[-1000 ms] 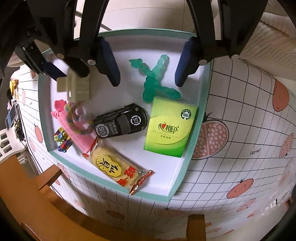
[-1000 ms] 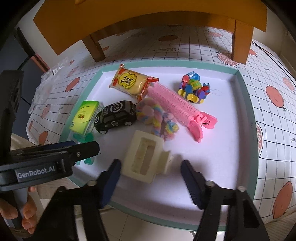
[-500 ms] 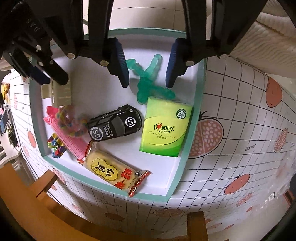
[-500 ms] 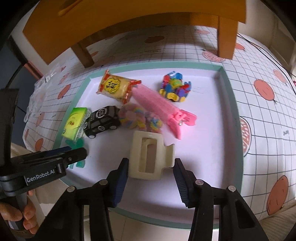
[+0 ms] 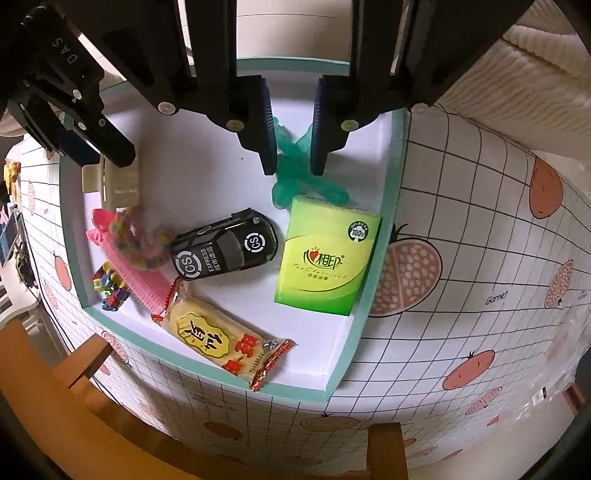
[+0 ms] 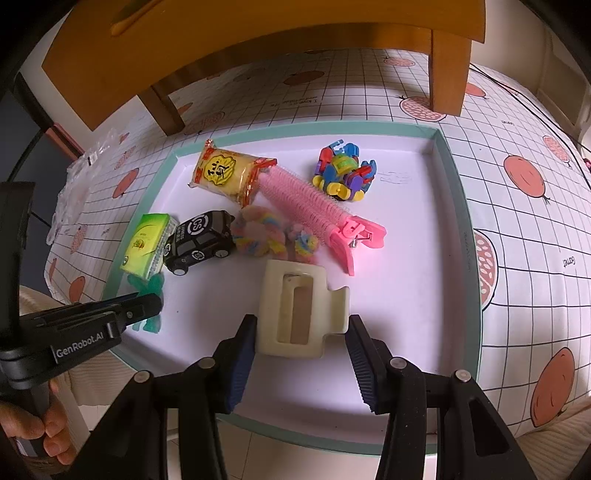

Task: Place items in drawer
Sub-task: 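Grasp the green plastic figure with the left gripper while the right grasps the cream hair clip, then lift the figure and hair clip and carry both to the open drawer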

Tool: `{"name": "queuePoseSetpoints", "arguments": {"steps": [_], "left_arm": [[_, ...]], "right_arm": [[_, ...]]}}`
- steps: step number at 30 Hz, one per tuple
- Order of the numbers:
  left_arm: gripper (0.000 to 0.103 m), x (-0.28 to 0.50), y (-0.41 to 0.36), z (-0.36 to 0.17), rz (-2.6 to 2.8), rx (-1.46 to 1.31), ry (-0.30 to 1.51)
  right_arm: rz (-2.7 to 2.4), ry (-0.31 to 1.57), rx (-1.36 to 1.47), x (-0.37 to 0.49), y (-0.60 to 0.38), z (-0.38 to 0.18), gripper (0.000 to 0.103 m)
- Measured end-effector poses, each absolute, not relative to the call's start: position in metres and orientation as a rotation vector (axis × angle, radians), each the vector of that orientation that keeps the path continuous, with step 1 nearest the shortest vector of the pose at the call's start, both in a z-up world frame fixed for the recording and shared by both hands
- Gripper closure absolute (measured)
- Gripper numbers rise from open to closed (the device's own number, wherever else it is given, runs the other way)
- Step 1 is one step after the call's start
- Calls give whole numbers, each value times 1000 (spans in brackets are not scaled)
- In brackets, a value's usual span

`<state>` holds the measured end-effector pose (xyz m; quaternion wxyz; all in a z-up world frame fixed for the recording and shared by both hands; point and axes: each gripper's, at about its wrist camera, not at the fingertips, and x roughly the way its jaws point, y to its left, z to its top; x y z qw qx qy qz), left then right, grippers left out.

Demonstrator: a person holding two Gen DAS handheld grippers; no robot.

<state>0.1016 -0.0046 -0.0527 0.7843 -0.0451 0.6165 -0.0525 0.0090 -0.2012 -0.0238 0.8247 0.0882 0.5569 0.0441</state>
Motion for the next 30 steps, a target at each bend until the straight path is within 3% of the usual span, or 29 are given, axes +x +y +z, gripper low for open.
{"name": "queuePoseSetpoints", "arguments": {"steps": [15,30], "left_arm": [[86,98,-4,-41,-155,-151,1289],[86,89,-10,-2,-262,-203,1105]], "right_arm": [[88,1170,252,8,-213,-17,54],[94,1048,317,1,-224,17,54]]}}
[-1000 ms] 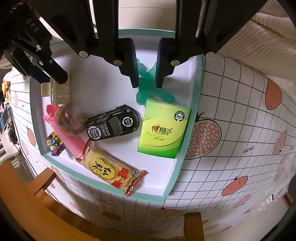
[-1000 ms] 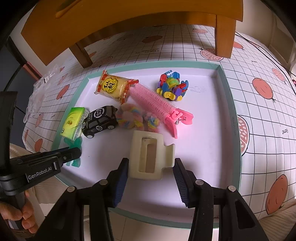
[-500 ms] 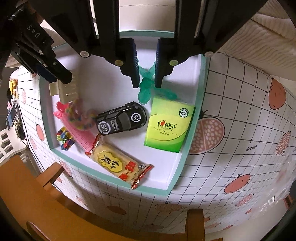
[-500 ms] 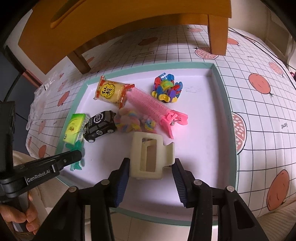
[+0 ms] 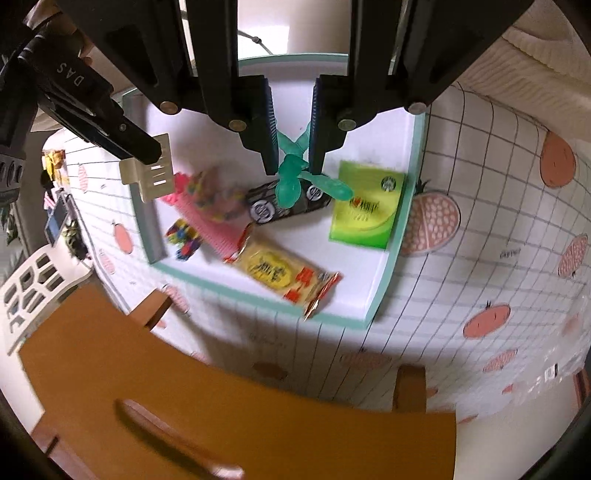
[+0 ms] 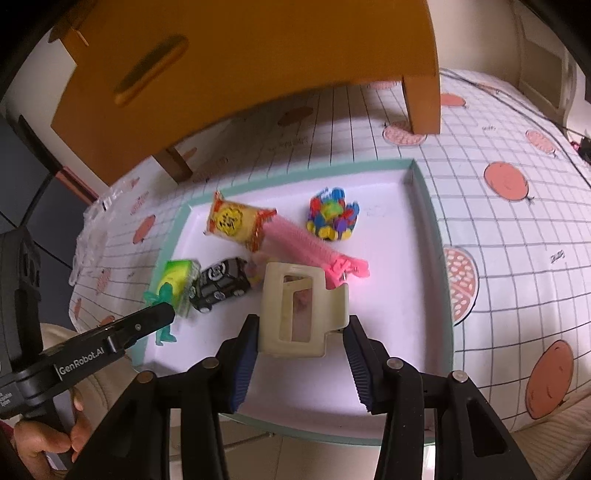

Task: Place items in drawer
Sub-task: 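Lift the figure and hair clip and carry both to the open drawer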

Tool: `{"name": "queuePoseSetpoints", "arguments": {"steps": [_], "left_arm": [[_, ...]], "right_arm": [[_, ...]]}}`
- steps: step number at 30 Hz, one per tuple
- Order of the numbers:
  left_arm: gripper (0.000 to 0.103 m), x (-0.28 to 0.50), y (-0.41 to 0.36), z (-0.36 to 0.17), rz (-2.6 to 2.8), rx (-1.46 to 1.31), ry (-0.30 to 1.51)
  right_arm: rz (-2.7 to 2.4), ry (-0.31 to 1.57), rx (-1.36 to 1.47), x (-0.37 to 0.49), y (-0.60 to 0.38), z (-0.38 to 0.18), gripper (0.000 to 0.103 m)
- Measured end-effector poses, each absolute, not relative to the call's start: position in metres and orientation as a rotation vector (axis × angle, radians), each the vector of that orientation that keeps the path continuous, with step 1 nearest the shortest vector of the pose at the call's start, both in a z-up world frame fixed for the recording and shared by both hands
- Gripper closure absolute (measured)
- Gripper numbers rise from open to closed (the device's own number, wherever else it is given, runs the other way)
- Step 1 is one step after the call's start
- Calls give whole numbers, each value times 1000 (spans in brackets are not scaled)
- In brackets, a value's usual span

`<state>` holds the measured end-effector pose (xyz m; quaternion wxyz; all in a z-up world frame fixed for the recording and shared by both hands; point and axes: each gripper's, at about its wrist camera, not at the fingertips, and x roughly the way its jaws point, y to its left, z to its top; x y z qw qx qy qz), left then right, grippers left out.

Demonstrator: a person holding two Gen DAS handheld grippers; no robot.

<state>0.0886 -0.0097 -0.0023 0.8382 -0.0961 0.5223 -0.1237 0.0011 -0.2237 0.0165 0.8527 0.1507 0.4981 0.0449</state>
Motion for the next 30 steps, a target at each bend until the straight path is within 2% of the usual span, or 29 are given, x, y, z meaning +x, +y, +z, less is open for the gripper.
{"name": "queuePoseSetpoints", "arguments": {"steps": [6,18,30], "left_arm": [[86,87,-8,33,-282,-209,1012],[86,97,-11,184,-418,-209,664],[86,145,-8,260,-375,-201,535]], "right_arm": [[123,940,318,-5,-223,57,54],[180,606,274,-1,-222,199,54],[174,502,229,42,-228,276,54]]}}
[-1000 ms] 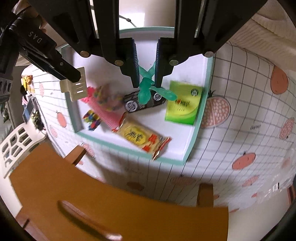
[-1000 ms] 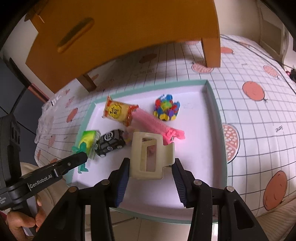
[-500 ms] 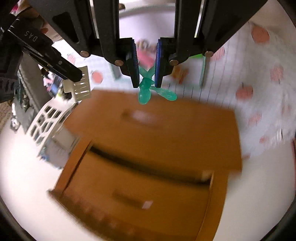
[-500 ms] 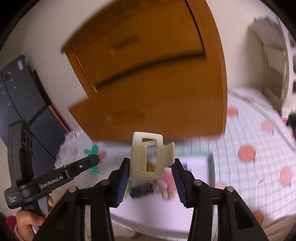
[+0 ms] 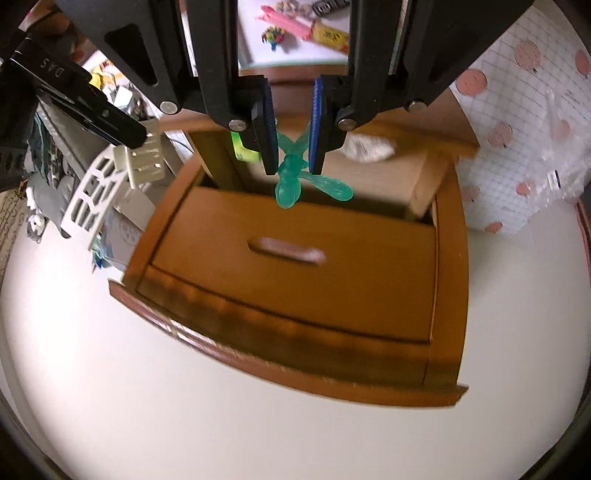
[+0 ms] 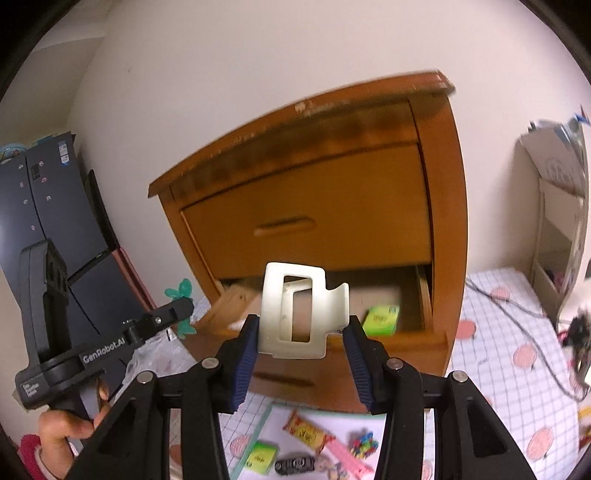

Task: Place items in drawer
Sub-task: 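Release the figure into the drawer with the left gripper while the right releases the clip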

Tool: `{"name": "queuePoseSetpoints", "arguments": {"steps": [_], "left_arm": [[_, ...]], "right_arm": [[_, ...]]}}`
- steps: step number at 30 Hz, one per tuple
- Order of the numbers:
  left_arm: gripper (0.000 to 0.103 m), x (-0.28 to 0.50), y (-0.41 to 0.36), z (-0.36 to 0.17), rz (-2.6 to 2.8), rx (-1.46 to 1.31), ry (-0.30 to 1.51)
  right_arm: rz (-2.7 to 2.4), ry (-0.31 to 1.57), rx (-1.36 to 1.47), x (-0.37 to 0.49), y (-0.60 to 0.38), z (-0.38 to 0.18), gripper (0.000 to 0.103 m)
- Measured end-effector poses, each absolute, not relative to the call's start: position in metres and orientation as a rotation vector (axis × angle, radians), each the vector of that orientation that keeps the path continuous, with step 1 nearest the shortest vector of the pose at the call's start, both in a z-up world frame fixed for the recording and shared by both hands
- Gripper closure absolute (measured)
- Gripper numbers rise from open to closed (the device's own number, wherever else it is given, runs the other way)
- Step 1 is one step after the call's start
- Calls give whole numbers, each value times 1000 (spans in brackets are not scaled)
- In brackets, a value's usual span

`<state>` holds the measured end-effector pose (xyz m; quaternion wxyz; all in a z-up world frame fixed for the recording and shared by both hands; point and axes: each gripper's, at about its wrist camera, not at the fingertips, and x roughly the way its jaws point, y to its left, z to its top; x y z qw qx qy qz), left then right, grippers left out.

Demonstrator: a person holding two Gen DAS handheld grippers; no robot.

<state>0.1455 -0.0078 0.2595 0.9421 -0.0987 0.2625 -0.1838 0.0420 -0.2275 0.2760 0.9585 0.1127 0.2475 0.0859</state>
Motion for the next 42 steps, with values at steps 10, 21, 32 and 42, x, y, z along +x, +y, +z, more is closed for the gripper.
{"name": "queuePoseSetpoints", "arguments": {"steps": [10,21,32,42], "left_arm": [[86,175,2,255,-323,-200,590],[86,198,7,233,-280,-217,672],[86,205,-6,233,-270,-162,687],[68,205,-8,230,-264,-149,708]], "right_arm": [[136,577,222,83,-236,274,54],[86,669,194,110,-237,251,54],[63,696,151,124,-229,248,54],[69,716,127,124,-223,245,46]]}}
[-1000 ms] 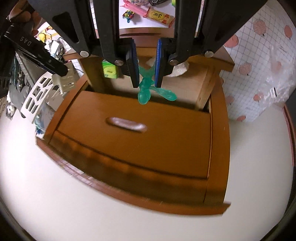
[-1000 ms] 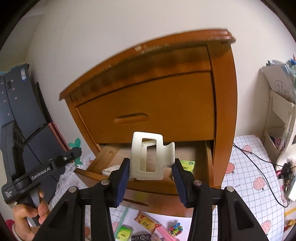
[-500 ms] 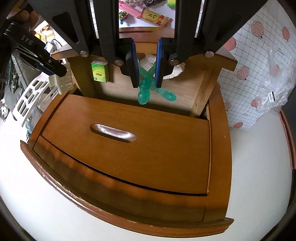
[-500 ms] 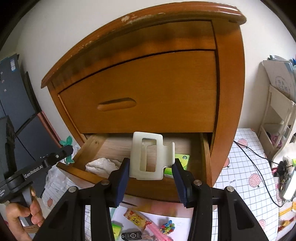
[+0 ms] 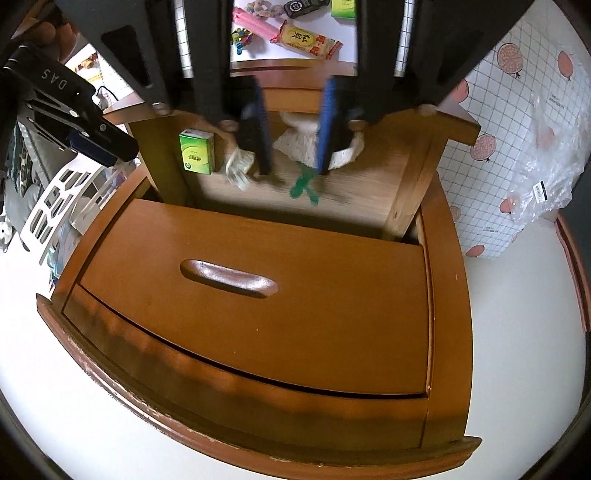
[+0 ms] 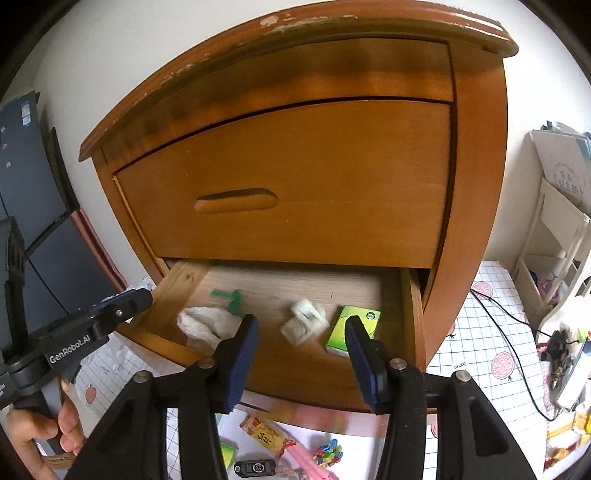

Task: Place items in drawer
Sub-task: 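Release the figure into the drawer with the left gripper while the right releases the clip, then move both grippers back down over the white tray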

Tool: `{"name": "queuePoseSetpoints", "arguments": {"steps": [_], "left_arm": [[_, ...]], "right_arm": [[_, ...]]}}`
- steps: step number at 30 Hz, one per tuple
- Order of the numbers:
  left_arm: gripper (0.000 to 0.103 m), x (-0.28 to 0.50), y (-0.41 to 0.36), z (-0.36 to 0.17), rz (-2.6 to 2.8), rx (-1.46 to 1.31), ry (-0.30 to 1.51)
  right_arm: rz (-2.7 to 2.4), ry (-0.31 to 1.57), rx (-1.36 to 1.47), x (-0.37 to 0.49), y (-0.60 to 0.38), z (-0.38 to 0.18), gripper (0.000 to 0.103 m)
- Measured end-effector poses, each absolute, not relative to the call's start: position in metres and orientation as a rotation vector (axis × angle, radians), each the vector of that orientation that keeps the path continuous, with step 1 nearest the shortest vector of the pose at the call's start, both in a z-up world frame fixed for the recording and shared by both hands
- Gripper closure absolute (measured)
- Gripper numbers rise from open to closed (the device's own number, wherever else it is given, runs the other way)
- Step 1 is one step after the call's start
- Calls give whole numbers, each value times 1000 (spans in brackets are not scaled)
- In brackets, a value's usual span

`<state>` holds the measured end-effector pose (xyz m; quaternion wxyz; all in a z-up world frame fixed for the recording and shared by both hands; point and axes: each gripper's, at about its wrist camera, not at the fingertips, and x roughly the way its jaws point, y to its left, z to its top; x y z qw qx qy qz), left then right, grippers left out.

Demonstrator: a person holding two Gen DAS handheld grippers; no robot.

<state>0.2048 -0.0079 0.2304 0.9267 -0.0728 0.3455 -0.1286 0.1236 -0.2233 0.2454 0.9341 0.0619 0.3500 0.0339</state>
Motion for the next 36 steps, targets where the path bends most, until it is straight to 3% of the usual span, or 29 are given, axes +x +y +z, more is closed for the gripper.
{"name": "queuePoseSetpoints", "arguments": {"steps": [2,13,16,18,21,23,36], "left_arm": [[55,203,-7,231,-255,-144,700],[28,202,-1,227,-220,-150,711],[17,201,1,226,-203,-149,699],[17,199,3,226,-198,-157,688],[14,197,4,226,-186,-153,677],[0,195,5,226,-184,-150,663],[0,175,6,227,-198,-153,593]], "right_arm": [[64,720,125,124,-224,244,45],[53,741,141,122,-229,237,18],[50,736,140,120,-230,237,10],[47,734,142,119,-230,238,4],[43,729,143,117,-231,238,2],[40,726,144,116,-231,238,2],[45,692,139,101,-233,240,0]]}}
